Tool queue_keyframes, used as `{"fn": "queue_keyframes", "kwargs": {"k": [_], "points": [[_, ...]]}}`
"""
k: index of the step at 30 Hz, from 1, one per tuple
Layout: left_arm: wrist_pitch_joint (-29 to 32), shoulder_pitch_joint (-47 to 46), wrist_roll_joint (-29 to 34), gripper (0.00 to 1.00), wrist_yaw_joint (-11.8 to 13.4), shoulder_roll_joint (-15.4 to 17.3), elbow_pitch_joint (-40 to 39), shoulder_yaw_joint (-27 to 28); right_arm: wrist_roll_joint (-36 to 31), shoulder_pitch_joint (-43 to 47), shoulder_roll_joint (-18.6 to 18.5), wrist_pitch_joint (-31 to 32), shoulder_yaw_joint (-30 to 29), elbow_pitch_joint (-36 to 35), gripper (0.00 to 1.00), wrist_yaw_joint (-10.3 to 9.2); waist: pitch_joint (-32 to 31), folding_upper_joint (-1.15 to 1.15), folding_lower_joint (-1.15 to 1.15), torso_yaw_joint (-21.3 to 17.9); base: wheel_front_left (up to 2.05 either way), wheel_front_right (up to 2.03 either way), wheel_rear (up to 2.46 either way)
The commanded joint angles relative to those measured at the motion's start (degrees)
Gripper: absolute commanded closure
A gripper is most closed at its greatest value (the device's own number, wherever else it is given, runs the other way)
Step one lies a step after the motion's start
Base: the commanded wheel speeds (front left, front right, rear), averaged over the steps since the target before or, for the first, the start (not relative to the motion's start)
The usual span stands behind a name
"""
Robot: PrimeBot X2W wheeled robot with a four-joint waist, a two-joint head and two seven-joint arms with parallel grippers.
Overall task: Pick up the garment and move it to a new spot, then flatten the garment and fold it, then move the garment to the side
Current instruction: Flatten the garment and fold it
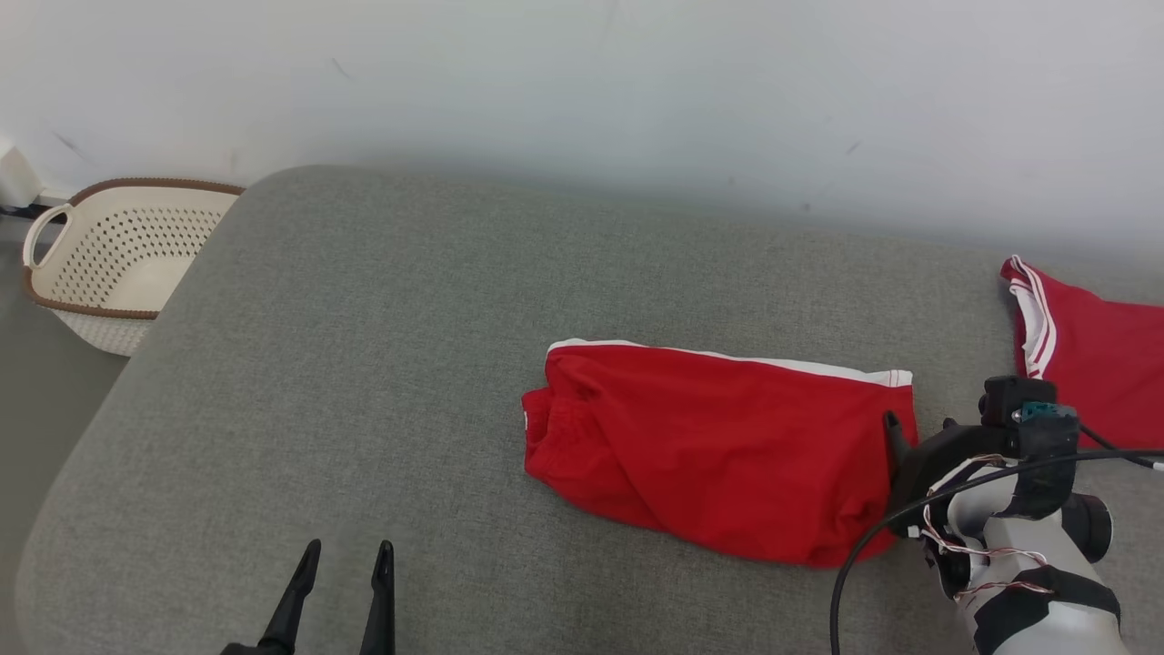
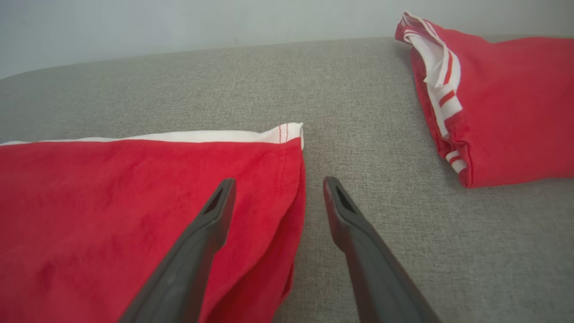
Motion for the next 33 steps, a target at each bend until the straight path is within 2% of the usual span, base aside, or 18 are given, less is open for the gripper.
{"fn": "queue_keyframes", "kwargs": {"k": [1,13,14,15,16,26,33], "points": [[-0.2,-0.7,-0.2,0.0,0.2,0.1,0.2,0.1,-0.6,-0.7,-0.2,-0.5,-0.5,1.4,0.0,-0.04,0.7,0.0,0.0,0.8,0.0,0.0,0.0],[-0.2,-1.3,0.2,0.0,0.1,0.0,0.2,0.8,-2.3,-3.2,1.8,-2.2,-4.2,13.3,0.0,-0.04,1.7,0.0,0.0,-0.1,0.0,0.0,0.0],[-0.2,-1.4,0.2,0.0,0.1,0.0,0.3,0.9,-2.3,-3.5,2.0,-2.4,-4.1,13.9,0.44,-0.04,1.7,0.0,0.0,-0.2,0.0,0.0,0.0],[-0.2,-1.4,0.3,0.0,0.1,0.0,0.3,0.9,-2.3,-3.8,2.1,-3.1,-4.0,14.2,0.81,-0.04,1.7,0.0,0.0,-0.2,0.0,0.0,0.0],[-0.2,-1.4,0.3,0.0,0.1,-0.1,0.3,0.9,-2.1,-3.8,2.1,-3.7,-3.9,14.5,1.0,-0.04,1.7,0.0,0.0,-0.3,0.0,0.0,0.0],[-0.2,-0.5,0.3,0.0,-0.2,-0.1,0.4,1.6,0.3,-4.9,-1.4,-9.2,-3.2,16.0,1.0,-0.04,1.0,0.0,0.0,-0.6,0.0,0.0,0.0],[-0.2,0.6,0.0,0.0,0.1,-0.2,0.3,1.6,7.6,-4.5,0.2,-11.6,1.9,13.3,1.0,-0.04,0.2,0.0,0.0,-1.4,0.0,0.0,0.0]]}}
